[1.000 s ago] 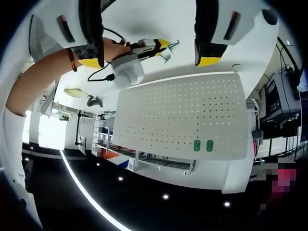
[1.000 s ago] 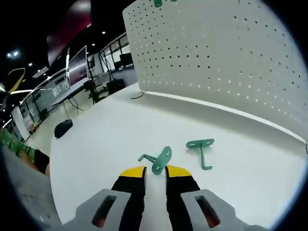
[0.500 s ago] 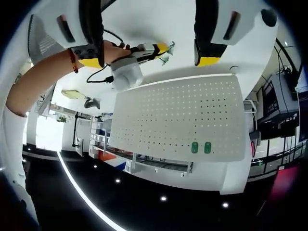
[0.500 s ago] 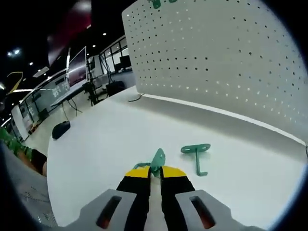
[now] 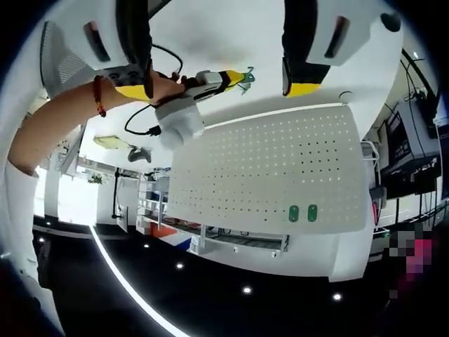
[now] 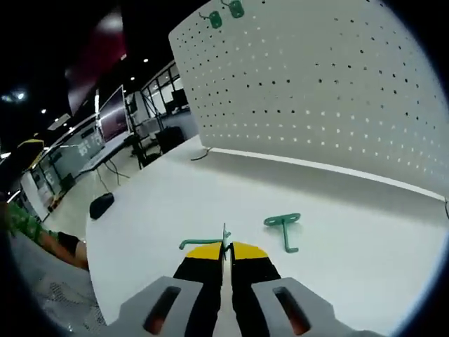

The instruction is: Insert the hook assembly into the mounting plate slot until the hook locks in place.

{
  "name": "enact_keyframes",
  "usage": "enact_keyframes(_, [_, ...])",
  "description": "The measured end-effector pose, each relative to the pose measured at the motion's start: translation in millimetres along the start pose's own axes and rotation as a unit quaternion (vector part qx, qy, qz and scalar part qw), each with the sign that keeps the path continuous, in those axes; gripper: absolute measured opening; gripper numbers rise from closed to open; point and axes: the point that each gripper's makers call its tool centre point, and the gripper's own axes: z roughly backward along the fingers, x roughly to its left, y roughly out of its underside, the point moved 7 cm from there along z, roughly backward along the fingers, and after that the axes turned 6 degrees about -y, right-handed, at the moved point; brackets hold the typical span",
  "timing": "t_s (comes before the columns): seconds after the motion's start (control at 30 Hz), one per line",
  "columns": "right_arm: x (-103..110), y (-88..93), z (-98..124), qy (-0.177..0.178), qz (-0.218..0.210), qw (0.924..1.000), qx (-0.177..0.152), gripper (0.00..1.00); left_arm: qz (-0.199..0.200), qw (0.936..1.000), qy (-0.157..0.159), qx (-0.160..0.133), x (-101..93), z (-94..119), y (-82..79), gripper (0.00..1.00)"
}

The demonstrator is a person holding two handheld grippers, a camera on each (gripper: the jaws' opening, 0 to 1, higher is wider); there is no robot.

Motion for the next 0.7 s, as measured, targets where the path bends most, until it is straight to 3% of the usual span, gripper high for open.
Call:
enact_keyframes(0.2, [9, -8.0, 17, -0.009, 0.033, 0.9994, -0.003, 0.02, -0.002, 1.0, 0.001, 0.001, 0.7, 2, 0.6, 0.74])
enact_keyframes(0.3, [13, -10.8, 27, -0.031, 0.01, 0.9994, -0.015, 0.02, -0.007, 1.0, 0.0, 0.005, 0.8, 3, 2.6, 0.72])
enact_keyframes(0.7, [28, -6.1, 54, -0.049, -0.002, 0.9985, -0.023, 0.02, -0.013, 0.9998, 0.006, 0.011, -7.5, 5, 6.5, 0.69])
